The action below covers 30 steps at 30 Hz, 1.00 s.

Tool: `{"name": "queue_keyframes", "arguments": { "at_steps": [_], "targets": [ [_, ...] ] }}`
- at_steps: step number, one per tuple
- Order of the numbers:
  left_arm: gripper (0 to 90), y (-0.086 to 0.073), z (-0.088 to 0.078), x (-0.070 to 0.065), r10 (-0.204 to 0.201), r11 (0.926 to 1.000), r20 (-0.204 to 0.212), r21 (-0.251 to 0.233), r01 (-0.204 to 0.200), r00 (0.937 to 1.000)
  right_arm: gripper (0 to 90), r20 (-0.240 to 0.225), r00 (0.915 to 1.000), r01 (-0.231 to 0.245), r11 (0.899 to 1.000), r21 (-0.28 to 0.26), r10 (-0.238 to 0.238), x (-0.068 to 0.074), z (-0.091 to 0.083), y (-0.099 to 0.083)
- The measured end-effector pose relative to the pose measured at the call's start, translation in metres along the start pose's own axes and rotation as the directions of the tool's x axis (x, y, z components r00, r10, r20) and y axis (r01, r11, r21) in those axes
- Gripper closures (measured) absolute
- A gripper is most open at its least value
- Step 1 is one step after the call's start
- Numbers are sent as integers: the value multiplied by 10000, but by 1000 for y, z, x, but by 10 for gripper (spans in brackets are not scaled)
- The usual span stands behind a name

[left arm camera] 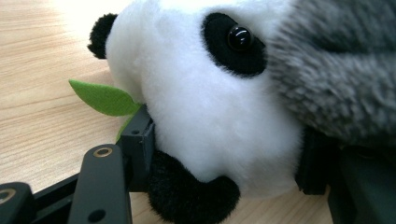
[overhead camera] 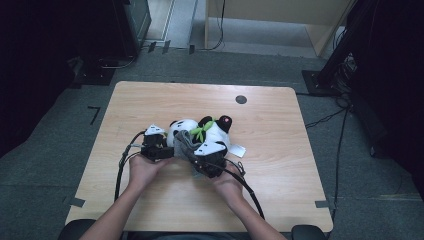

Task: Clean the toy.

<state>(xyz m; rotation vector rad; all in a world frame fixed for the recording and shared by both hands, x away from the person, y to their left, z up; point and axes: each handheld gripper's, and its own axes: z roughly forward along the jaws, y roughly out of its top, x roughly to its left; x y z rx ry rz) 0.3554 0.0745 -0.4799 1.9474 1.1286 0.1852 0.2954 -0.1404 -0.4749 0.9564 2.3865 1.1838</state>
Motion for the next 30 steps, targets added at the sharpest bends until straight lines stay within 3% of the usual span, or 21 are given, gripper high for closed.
{"name": "queue_keyframes", "arguments": {
  "at_steps": [5, 10, 15, 18, 30],
  "targets": [
    [374, 1, 1, 0, -68, 10000, 52, -12, 68, 10000, 789, -52, 9999, -100, 9999, 36, 100, -5, 0, -5],
    [374, 1, 2, 1, -6, 10000, 78, -35, 7, 10000, 790, 141, 9997, 214, 9976, 658, -223, -8, 2, -12],
    [380, 2, 2, 1, 82, 10000, 144, -7, -82, 9999, 791, 228, 9997, 26, 9934, 1143, -52, -18, -3, -16],
    [386, 2, 2, 1, 169, 9998, 137, 55, -169, 9998, 791, 426, 9991, -13, 9938, 1114, -35, -24, -11, -14],
    [407, 2, 2, 1, 265, 9994, 127, 216, -267, 9996, 790, 491, 9974, -593, 9878, 1440, 528, -44, -32, -13]
  ]
}}
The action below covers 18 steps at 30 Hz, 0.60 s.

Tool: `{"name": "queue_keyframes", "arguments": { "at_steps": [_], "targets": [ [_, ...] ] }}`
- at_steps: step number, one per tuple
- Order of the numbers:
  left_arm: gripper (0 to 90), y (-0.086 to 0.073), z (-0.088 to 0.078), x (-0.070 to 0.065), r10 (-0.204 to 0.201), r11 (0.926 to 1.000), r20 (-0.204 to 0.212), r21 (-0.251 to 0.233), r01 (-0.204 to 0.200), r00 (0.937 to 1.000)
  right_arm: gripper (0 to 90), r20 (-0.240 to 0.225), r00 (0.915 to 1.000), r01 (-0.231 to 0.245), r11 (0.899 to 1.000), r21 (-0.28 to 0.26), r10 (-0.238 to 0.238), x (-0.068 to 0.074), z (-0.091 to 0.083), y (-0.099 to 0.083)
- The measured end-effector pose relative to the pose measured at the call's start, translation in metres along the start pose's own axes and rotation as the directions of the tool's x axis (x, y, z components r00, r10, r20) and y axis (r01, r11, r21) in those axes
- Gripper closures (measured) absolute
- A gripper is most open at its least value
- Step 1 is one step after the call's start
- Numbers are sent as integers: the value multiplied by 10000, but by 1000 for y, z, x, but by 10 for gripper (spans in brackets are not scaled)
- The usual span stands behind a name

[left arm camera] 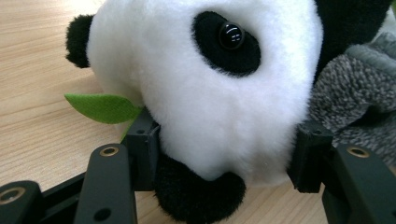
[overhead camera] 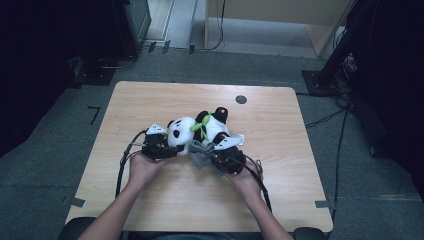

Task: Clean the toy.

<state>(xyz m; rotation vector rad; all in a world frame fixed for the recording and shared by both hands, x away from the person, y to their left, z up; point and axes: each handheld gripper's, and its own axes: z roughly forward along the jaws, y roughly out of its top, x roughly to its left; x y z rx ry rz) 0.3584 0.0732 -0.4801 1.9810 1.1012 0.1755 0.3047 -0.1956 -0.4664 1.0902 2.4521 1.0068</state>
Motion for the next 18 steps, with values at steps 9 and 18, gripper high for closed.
{"name": "queue_keyframes", "arguments": {
  "at_steps": [9, 18],
  "targets": [
    [409, 0, 0, 0, -65, 10000, 42, -3, 65, 10000, 788, 161, 9971, -741, 9972, -139, 743, -26, -22, -3],
    [409, 0, 0, 1, -94, 10000, 56, -6, 94, 9999, 788, 837, 9896, -1101, 9909, -776, 1165, -48, -46, -3]
  ]
}}
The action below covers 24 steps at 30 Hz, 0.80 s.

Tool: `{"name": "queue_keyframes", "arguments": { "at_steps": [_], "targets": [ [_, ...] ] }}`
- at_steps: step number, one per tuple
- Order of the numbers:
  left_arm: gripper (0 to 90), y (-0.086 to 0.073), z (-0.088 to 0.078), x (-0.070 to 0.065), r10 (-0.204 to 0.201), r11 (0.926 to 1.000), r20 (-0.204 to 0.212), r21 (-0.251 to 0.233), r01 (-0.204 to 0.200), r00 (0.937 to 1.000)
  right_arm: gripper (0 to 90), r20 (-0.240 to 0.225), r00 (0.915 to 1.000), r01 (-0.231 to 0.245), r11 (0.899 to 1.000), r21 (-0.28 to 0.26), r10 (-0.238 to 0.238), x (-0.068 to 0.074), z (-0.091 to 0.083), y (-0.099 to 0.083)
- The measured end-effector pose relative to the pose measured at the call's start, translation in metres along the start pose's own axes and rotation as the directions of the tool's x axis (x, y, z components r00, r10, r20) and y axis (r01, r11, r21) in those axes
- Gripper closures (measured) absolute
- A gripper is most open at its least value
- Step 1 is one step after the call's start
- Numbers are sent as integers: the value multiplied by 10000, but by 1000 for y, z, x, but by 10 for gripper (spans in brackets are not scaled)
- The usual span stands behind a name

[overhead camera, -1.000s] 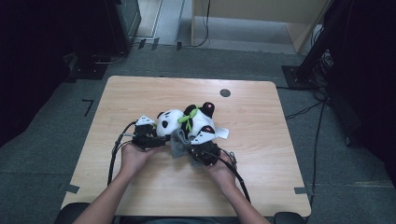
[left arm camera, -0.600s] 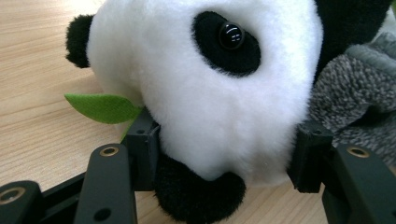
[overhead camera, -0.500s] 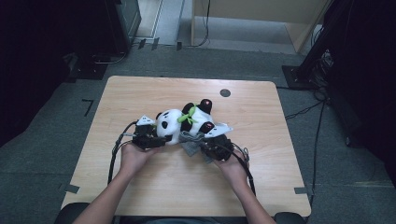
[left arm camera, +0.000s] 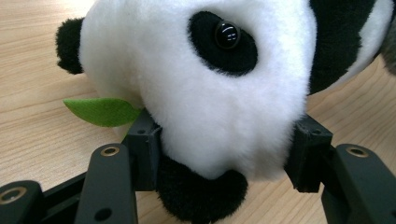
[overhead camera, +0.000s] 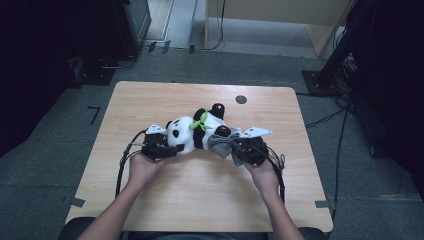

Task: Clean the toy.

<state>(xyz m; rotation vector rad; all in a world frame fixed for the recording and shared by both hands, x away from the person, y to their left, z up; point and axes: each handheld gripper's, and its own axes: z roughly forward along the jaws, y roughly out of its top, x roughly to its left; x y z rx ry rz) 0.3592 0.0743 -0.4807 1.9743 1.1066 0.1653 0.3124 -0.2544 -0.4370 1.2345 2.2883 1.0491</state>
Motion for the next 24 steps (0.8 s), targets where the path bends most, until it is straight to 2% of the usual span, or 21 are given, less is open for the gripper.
{"name": "queue_keyframes", "arguments": {
  "at_steps": [5, 10, 16, 21, 24],
  "targets": [
    [409, 0, 0, 0, -13, 10000, 10, -40, 13, 10000, 788, 266, 9996, -47, 9998, -195, 52, -8, -5, 3],
    [408, -1, 0, 0, -18, 10000, 26, -59, 18, 10000, 788, 452, 9977, -478, 9976, -508, 501, -19, -13, 3],
    [407, -1, 0, 0, -48, 10000, 36, -87, 48, 10000, 788, 682, 9956, -580, 9948, -839, 638, -26, -19, 9],
    [408, -2, 0, 0, 129, 9999, 9, -65, -129, 9999, 788, 818, 9929, -760, 9892, -1256, 867, -33, -28, 15],
    [408, -3, 0, -4, 406, 9992, -130, -40, -406, 9991, 787, 748, 9895, -1095, 9786, -1742, 1240, -37, -37, 18]
  ]
}}
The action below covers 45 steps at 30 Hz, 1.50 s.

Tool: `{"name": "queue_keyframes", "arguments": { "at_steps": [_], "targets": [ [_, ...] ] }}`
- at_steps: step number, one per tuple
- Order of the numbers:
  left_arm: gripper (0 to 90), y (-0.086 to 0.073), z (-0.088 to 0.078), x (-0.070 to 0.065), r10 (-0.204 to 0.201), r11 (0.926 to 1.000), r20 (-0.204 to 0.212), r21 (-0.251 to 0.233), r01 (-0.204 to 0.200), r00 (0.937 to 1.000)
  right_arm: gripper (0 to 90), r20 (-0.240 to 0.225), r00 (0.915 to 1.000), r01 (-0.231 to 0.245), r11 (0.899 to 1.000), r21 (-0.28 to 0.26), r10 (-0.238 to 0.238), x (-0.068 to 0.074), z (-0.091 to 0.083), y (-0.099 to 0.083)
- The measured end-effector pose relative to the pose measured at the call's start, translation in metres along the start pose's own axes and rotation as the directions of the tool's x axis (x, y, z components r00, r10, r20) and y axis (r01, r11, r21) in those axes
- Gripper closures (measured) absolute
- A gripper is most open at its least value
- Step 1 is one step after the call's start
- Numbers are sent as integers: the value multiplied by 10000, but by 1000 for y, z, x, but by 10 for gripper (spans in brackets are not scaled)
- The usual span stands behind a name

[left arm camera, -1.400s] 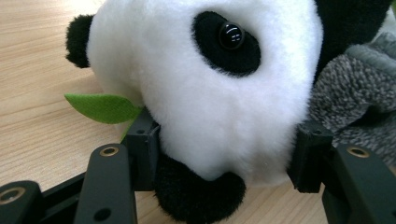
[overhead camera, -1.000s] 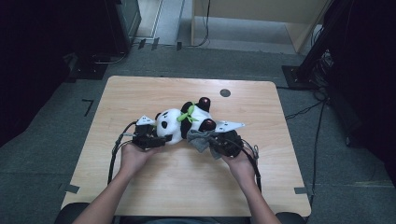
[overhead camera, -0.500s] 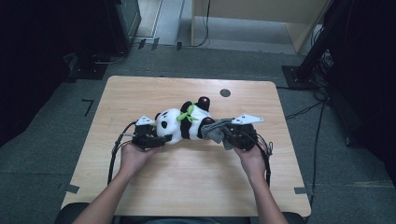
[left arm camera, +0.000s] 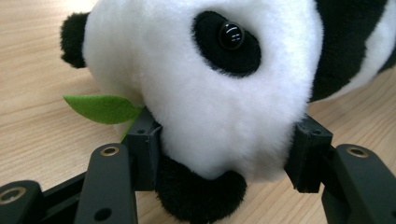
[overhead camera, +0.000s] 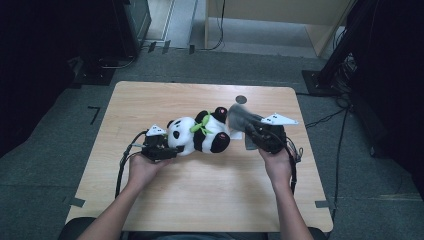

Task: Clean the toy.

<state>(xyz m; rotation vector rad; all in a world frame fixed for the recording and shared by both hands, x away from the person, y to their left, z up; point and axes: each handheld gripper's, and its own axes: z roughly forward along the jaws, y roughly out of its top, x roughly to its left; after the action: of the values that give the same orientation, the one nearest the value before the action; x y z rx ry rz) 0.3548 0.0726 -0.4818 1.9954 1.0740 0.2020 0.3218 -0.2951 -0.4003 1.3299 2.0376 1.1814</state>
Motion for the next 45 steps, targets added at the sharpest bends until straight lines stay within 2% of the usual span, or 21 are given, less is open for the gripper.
{"name": "queue_keyframes", "arguments": {
  "at_steps": [1, 2, 5, 7, 9, 12, 16, 19, 23, 28, 31, 33, 36, 40, 42, 43, 45],
  "targets": [
    [408, 0, 0, 0, -28, 10000, -15, -13, 28, 10000, 787, -181, 9995, -267, 9995, -189, 263, 0, -2, 2],
    [408, 0, 0, 0, -64, 10000, -15, -32, 63, 10000, 787, -266, 9991, -341, 9992, -188, 336, 1, -3, 3],
    [408, 0, 0, -1, -38, 10000, -32, -26, 38, 10000, 787, -536, 9986, -12, 10000, -74, 8, 14, 1, 6],
    [408, 1, 0, -3, -123, 9999, 1, -36, 123, 9999, 787, -797, 9967, 166, 9998, -121, -176, 26, 5, 8],
    [408, 0, 0, -5, -40, 10000, 7, -20, 40, 10000, 787, -1061, 9934, 409, 9988, -262, -434, 39, 6, 14],
    [407, 0, 1, -8, -49, 10000, -3, -1, 49, 10000, 787, -1441, 9858, 796, 9953, -543, -867, 61, 5, 23],
    [406, -1, 1, -10, -103, 9999, -5, -63, 103, 9999, 787, -2045, 9691, 1224, 9886, -874, -1381, 89, 6, 32],
    [403, -1, 1, -12, -152, 9999, -49, -44, 152, 9999, 787, -2455, 9540, 1621, 9849, -608, -1722, 109, 19, 29],
    [402, -1, 1, -13, -214, 9997, -45, -92, 213, 9998, 787, -2718, 9446, 1887, 9820, -89, -1839, 122, 42, 16],
    [403, -1, 0, -12, -235, 9997, 43, -32, 235, 9997, 787, -2670, 9466, 2036, 9771, 614, -1805, 128, 70, -5],
    [404, -1, 0, -12, -280, 9996, 63, 2, 280, 9996, 788, -2584, 9498, 1994, 9778, 648, -1765, 128, 83, -19],
    [406, -1, 0, -11, -327, 9994, 100, 72, 327, 9994, 793, -2608, 9467, 2116, 9755, 604, -1892, 129, 87, -26],
    [408, 0, 0, -9, -386, 9992, 144, 127, 384, 9992, 795, -2603, 9413, 2429, 9668, 799, -2149, 129, 91, -36],
    [409, 1, 0, -8, -406, 9991, 169, 141, 404, 9990, 796, -2659, 9417, 2389, 9662, 968, -2062, 125, 95, -48],
    [410, 1, 0, -7, -538, 9985, 239, 128, 535, 9983, 796, -2613, 9405, 2563, 9585, 1250, -2174, 126, 97, -51],
    [409, 2, -1, -6, -584, 9982, 268, 149, 580, 9979, 796, -2554, 9369, 2839, 9459, 1571, -2388, 125, 99, -55],
    [410, 2, -1, -5, -528, 9985, 234, 180, 524, 9983, 795, -2519, 9368, 2952, 9349, 1972, -2427, 123, 100, -61]
  ]
}}
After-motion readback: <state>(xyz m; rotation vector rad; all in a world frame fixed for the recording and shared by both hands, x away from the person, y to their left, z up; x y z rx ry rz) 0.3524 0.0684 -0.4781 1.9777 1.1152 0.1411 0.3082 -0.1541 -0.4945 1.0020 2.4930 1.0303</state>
